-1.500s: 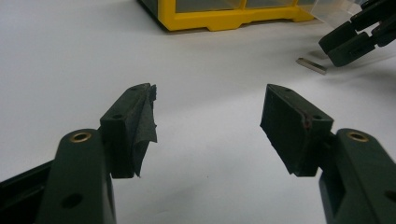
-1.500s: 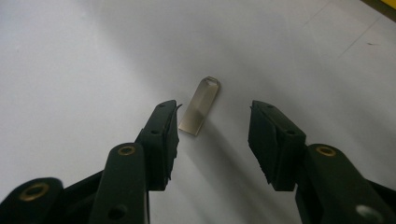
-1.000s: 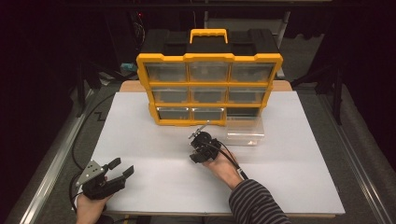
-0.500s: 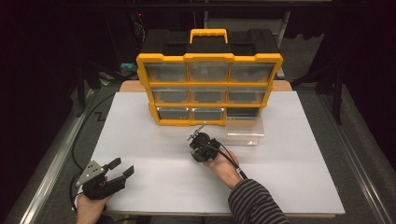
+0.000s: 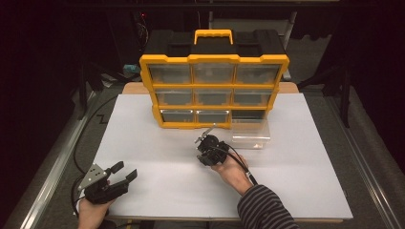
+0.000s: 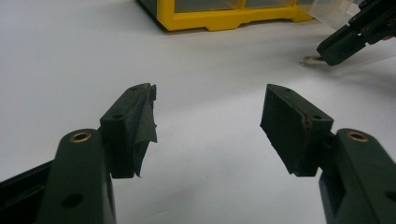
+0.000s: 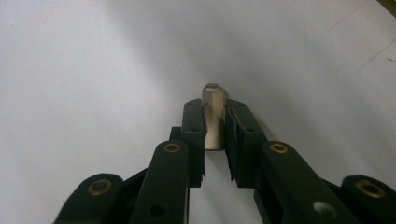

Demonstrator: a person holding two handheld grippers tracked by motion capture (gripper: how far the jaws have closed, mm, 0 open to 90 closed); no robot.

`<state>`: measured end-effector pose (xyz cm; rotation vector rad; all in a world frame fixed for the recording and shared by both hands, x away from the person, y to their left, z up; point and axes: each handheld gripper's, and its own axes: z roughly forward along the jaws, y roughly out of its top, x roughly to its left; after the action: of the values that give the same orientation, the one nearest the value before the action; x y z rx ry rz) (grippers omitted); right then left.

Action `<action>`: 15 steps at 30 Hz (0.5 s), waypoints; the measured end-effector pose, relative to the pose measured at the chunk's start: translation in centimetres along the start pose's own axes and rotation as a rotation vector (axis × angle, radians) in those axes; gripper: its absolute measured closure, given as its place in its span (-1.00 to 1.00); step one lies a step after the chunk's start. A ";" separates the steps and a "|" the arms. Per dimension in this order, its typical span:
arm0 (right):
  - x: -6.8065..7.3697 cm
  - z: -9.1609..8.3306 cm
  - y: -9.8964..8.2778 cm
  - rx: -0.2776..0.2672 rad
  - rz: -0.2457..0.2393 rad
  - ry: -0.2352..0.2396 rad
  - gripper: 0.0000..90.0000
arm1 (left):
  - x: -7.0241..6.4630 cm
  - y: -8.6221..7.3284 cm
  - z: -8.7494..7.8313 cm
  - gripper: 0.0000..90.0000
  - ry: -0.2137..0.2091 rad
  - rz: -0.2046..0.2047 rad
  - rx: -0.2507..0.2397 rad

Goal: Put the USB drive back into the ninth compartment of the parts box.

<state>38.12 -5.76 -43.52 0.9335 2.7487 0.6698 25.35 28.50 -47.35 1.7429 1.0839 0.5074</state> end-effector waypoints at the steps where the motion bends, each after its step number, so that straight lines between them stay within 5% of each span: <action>1: 0.0 -0.1 -0.1 -0.002 0.003 0.007 0.76 | 0.0 0.0 0.0 -0.21 0.000 -0.001 0.000; 15: -0.7 -1.5 -2.1 -0.019 0.018 0.008 0.76 | 0.0 0.0 0.0 -0.21 0.003 0.000 0.001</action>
<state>37.08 -8.20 -43.18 0.9545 2.7390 0.7034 25.34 28.47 -47.36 1.7438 1.0859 0.5099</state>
